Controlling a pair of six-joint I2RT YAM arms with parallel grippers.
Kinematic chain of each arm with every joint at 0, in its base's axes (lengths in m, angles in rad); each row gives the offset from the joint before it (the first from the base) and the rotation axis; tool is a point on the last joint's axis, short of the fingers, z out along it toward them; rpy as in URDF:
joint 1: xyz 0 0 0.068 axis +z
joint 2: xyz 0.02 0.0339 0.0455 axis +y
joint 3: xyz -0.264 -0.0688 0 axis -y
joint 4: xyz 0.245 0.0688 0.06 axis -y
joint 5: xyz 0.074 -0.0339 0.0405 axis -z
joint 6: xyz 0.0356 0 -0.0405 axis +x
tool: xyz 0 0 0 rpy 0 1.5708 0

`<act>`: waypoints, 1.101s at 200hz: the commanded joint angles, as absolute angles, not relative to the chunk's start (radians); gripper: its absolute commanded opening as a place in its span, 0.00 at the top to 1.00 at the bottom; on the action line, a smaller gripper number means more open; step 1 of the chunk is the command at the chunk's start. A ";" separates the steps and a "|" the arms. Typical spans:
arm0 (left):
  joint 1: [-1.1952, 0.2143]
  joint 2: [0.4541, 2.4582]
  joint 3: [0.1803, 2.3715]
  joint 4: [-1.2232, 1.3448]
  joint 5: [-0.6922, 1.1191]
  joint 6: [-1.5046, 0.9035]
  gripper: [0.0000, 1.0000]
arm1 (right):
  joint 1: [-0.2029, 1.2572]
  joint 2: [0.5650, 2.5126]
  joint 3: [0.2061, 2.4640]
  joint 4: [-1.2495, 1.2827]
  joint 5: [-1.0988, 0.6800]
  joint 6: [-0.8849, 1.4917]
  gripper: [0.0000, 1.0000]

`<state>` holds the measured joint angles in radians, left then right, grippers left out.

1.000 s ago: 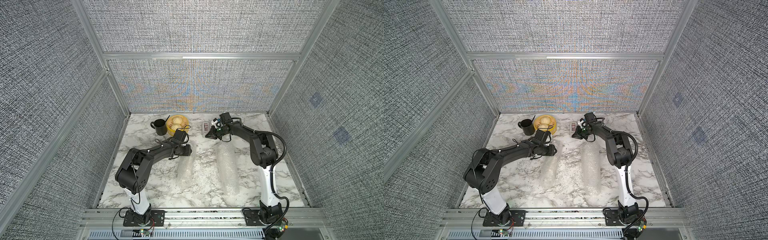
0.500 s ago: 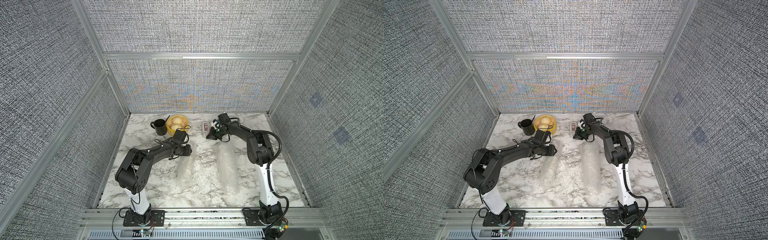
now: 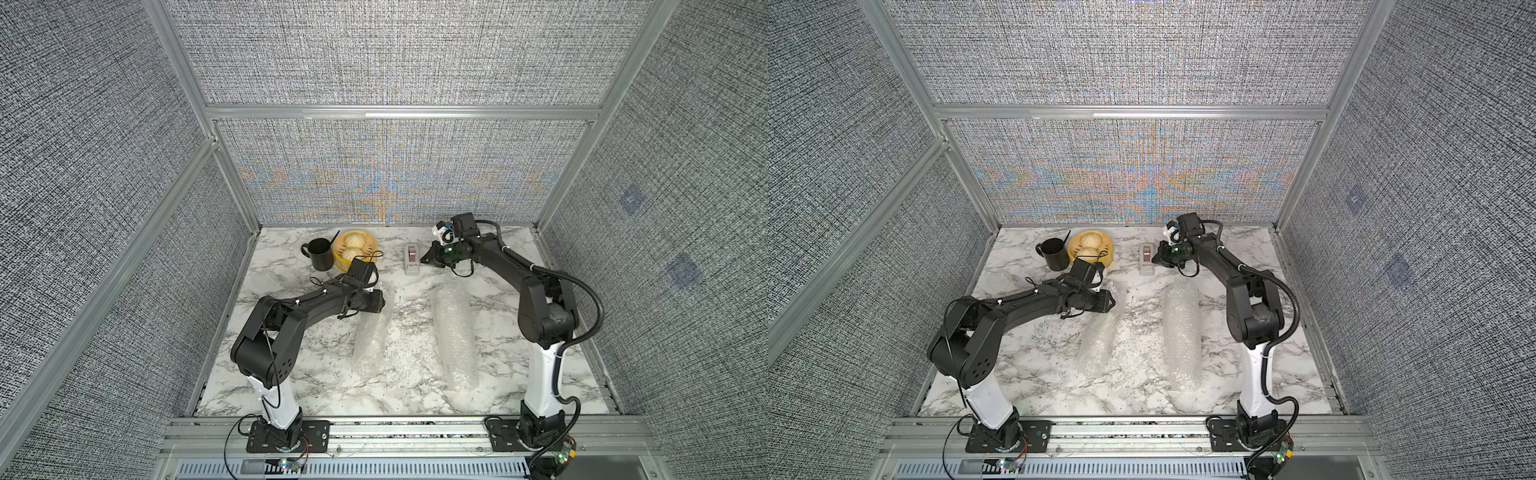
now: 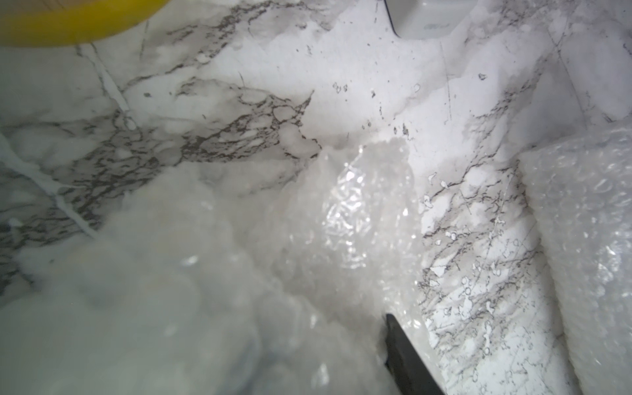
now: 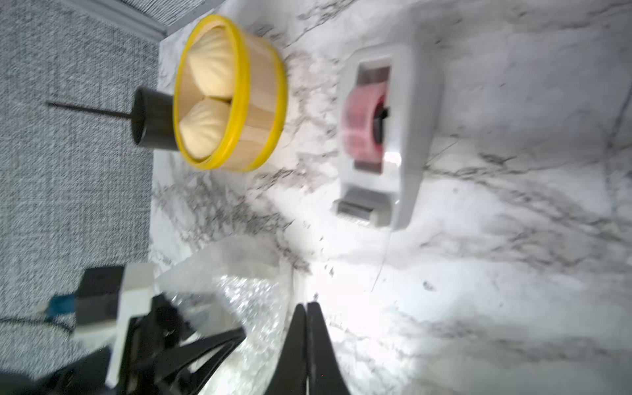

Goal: Wrap vases in bubble wrap
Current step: Tear off the tape using the Tape Cutter, then stick the tape on the bubble wrap.

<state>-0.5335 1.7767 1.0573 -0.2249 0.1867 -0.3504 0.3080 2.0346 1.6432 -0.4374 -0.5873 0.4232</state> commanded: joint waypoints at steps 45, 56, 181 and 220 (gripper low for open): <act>-0.535 1.787 1.046 -0.254 0.264 -0.280 0.59 | 0.465 1.761 1.336 -0.394 -0.856 0.407 1.00; -0.535 1.788 1.045 -0.252 0.266 -0.278 0.59 | 0.509 1.744 1.295 -0.370 -0.873 0.438 1.00; -0.549 1.775 1.031 -0.237 0.255 -0.287 0.59 | 0.761 1.833 1.170 -0.034 -0.788 0.735 1.00; -0.555 1.772 1.030 -0.238 0.247 -0.291 0.59 | 0.772 1.884 1.174 -0.045 -0.731 0.725 1.00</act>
<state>-0.5461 1.7737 1.0317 -0.1902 0.2436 -0.2970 0.7609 1.8538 1.1656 -0.0364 -0.7559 0.7235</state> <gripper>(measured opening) 0.447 0.052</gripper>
